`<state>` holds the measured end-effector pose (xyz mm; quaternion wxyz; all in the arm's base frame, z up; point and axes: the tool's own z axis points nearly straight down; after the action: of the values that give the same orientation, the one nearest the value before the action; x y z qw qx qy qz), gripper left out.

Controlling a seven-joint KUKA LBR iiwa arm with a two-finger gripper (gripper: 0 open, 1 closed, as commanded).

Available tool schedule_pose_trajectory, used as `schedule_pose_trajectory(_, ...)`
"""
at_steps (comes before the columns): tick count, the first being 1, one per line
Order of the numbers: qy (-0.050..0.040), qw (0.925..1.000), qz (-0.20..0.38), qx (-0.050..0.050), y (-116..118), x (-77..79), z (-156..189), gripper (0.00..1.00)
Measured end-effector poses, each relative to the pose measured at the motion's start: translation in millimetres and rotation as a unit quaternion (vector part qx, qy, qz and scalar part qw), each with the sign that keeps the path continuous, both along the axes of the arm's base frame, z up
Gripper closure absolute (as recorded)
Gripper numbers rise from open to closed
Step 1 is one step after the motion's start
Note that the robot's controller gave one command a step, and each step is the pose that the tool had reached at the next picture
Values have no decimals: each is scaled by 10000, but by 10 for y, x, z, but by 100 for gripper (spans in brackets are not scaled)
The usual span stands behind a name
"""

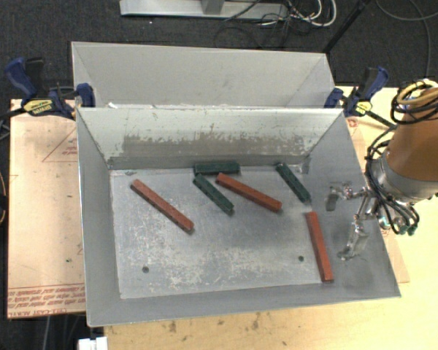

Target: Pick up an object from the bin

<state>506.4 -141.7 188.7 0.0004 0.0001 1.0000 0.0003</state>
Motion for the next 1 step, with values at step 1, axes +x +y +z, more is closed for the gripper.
schedule_pose_trajectory(1, -10, 9996, 285, -8, 481, 232, -224, 0)
